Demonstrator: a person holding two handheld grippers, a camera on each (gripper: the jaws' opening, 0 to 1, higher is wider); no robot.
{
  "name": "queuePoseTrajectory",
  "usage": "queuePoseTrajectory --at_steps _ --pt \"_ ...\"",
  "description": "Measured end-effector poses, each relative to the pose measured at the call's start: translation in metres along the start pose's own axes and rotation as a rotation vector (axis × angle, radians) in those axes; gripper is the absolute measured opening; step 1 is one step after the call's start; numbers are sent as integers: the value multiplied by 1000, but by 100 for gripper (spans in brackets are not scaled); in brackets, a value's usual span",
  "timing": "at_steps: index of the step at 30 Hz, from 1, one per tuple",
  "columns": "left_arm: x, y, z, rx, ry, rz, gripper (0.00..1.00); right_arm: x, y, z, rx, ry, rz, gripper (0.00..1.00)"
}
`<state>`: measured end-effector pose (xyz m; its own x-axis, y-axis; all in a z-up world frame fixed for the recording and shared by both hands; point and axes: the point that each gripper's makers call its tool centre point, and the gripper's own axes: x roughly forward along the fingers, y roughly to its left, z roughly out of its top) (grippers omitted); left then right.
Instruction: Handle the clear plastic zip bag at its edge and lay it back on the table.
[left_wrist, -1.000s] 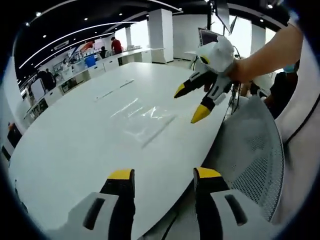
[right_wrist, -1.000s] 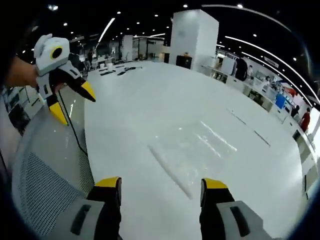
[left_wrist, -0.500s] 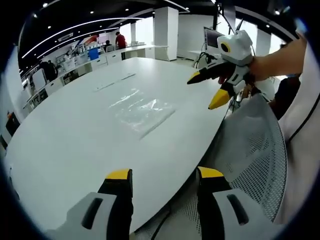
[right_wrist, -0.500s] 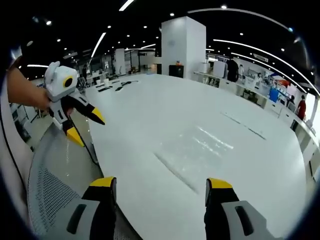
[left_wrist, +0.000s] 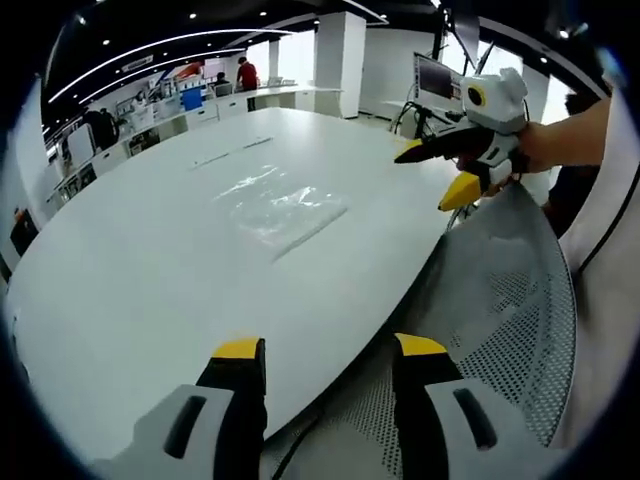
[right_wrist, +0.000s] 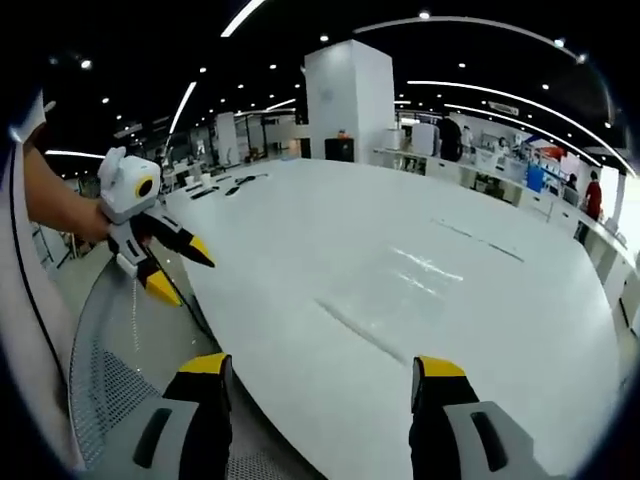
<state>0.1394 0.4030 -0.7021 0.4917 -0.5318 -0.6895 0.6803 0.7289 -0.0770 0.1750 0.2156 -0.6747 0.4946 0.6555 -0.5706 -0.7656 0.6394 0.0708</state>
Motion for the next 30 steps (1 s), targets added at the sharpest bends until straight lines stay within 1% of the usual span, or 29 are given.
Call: queuePoseTrajectory --at_steps 2,7,11,12,13,15,17,22,27,30 --pt "-1 -1 1 -3 -8 4 48 -2 2 -2 11 -14 -1 73" --pt "0 -4 1 -35 -48 -12 47 -4 9 -9 38 -33 -1 72" --pt "-1 -13 7 -47 -71 -26 46 -8 12 -5 33 -63 -10 71" --pt "-2 -20 11 -46 -79 -37 46 -9 13 -5 32 -66 -11 71" --pt "-2 -23 12 -44 -84 -40 46 -9 13 -5 31 -67 -12 71" --pt "-5 -21 13 -37 -88 -37 46 -9 16 -7 31 -67 -16 71" --pt "-5 -23 15 -40 -96 -35 46 -10 18 -6 22 -68 -23 71" --pt "-7 -23 12 -30 -98 -22 45 -11 20 -2 25 -85 -23 72" --pt "-6 -23 10 -8 -107 -14 44 -8 23 -3 20 -85 -32 71" --pt "-6 -20 12 -2 -118 14 44 -6 23 -5 16 -78 -37 70"
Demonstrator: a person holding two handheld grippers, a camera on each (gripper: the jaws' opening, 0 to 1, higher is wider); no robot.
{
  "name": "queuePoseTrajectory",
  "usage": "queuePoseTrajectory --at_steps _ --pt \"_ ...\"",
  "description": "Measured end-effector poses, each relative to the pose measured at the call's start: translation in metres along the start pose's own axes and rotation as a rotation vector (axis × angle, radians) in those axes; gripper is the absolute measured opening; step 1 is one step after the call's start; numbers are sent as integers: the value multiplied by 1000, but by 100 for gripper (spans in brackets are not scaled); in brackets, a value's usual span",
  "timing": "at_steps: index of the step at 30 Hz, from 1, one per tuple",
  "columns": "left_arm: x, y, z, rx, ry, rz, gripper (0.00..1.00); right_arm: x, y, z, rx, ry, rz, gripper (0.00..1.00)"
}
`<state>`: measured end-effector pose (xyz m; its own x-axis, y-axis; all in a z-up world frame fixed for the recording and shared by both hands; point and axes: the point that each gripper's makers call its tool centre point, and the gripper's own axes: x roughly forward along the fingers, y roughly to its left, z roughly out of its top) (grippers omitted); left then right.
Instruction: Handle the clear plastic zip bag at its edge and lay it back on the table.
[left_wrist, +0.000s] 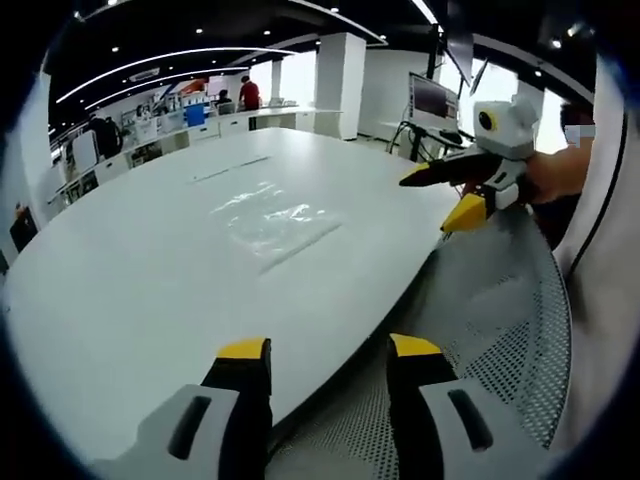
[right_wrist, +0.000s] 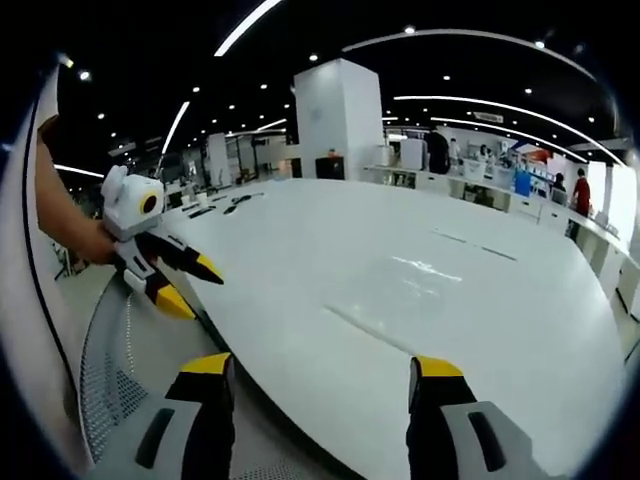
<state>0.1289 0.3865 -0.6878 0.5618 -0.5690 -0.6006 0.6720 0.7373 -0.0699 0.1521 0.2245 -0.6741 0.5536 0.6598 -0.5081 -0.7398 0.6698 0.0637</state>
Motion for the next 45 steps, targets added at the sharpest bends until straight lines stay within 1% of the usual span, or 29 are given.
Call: queuePoseTrajectory --at_steps 3,5,10,19,23,33,38,41,45 --pt "0 0 3 -12 -12 7 44 -1 -2 0 -14 -7 -11 69" --pt "0 -3 5 -10 -13 7 44 -1 -1 1 -5 -13 -6 69" --pt "3 -3 1 19 -6 5 43 2 0 -2 -12 -1 -10 69" --pt "5 0 -6 31 9 -8 43 4 -4 -2 0 -6 -28 68" --pt "7 4 -10 31 13 -10 43 6 -3 -3 -5 3 -28 68" --pt "7 -2 -10 47 29 -11 42 8 -5 -4 -16 5 -46 65" --pt "8 -6 -8 40 44 -14 41 8 -4 -3 -18 1 -45 65" --pt "9 -5 -8 34 50 -11 41 8 -5 -3 -20 1 -49 65" --pt "10 -2 -11 29 55 -4 40 8 -3 -2 -46 -7 -48 65"
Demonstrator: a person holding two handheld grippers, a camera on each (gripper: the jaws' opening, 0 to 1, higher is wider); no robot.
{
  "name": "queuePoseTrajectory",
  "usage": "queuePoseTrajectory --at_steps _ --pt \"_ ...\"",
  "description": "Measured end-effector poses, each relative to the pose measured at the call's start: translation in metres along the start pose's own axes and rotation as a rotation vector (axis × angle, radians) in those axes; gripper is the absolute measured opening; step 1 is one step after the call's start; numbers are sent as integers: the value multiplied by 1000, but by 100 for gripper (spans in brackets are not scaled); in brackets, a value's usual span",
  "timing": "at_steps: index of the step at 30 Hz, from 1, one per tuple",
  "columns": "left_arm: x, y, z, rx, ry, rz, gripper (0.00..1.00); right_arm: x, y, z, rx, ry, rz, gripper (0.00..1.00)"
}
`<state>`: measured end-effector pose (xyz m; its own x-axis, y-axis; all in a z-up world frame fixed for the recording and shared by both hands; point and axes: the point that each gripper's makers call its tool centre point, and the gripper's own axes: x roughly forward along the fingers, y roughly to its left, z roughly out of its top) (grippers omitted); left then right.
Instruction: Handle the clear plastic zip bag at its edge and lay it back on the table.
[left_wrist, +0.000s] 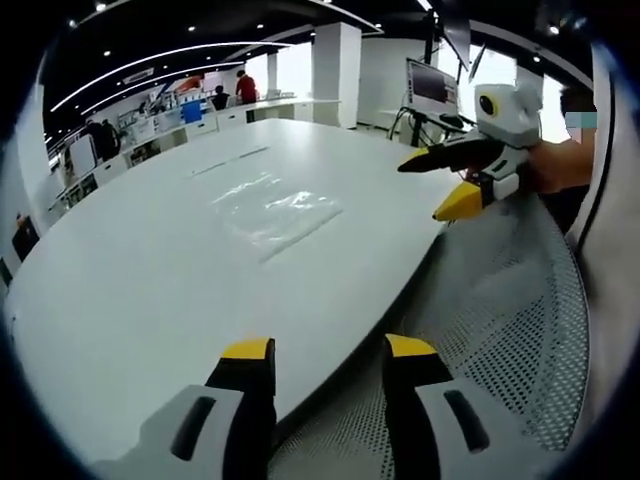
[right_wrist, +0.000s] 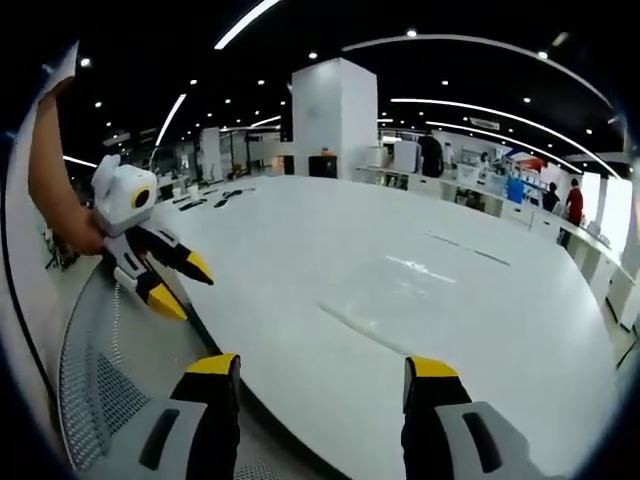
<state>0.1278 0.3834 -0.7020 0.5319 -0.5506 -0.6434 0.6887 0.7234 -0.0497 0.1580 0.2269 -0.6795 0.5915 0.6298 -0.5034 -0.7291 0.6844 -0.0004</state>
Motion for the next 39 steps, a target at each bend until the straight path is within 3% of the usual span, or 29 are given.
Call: queuePoseTrajectory --at_steps 11,16,20,30,39 --pt "0 4 2 -31 -8 25 41 0 -1 2 16 -9 5 66" --pt "-2 10 4 -52 -41 41 44 -2 -5 4 61 -23 2 67" --pt "2 14 -4 -39 -9 52 44 -2 -2 4 40 -22 -5 66" --pt "-1 15 1 -63 -31 76 44 -2 1 3 24 -14 13 66" --pt "5 19 -8 -55 -4 85 44 -1 1 3 20 -16 13 65"
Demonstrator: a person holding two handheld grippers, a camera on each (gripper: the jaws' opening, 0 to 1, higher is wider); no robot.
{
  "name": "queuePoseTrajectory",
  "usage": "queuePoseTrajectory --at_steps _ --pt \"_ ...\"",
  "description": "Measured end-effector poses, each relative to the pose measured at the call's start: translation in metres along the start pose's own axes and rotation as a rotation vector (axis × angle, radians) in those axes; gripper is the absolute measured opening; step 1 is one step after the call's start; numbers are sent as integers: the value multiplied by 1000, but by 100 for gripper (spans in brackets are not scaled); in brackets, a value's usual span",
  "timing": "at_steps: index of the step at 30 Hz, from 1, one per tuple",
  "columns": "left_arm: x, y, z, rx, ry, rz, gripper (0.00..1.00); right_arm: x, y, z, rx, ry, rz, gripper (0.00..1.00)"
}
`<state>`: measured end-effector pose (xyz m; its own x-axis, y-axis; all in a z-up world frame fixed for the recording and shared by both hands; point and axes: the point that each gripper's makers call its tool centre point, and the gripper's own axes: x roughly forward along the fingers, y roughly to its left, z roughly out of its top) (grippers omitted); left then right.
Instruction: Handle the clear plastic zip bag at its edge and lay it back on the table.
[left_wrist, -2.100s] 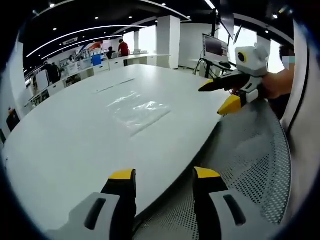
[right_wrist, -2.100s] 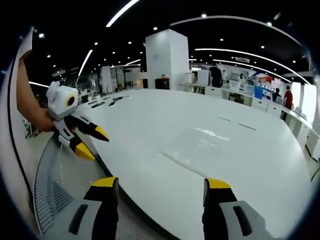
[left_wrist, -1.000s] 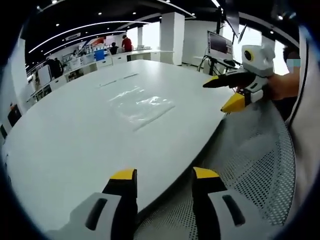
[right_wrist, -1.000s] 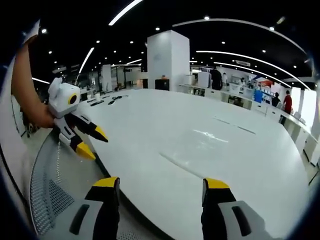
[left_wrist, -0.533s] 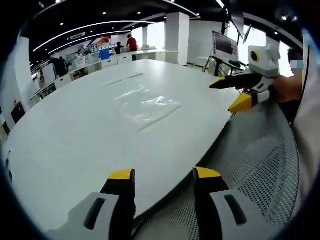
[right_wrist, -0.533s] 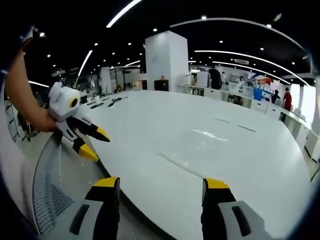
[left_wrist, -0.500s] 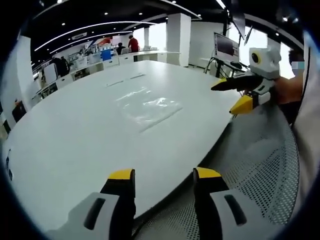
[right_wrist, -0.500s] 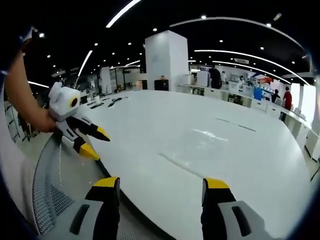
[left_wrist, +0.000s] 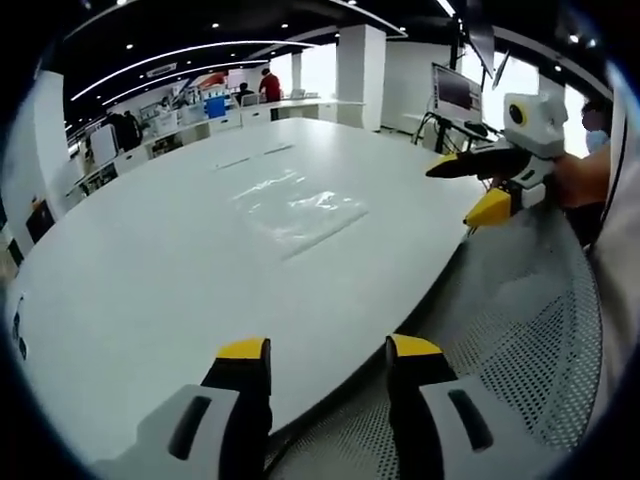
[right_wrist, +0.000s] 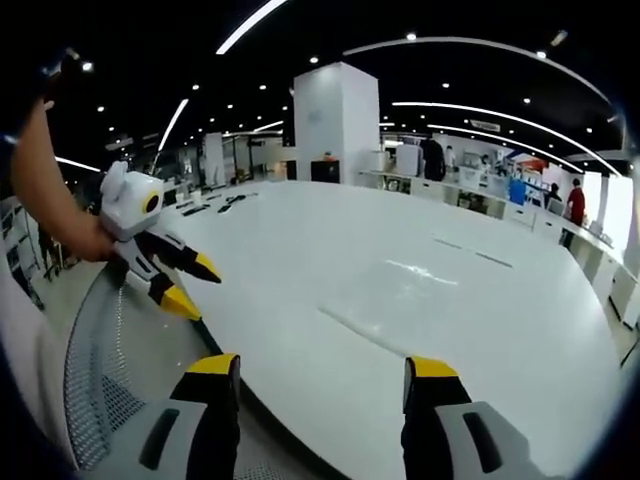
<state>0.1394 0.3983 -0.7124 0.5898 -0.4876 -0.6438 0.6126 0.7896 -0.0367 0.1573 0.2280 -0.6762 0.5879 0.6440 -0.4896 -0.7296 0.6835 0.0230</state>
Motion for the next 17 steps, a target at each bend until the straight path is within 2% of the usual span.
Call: queuePoseTrajectory --at_steps 10,17 --pt "-2 -1 2 -15 18 17 43 0 1 2 -10 -7 -1 64" --pt "-2 1 0 -38 21 2 44 -1 -1 1 -7 -4 -9 64"
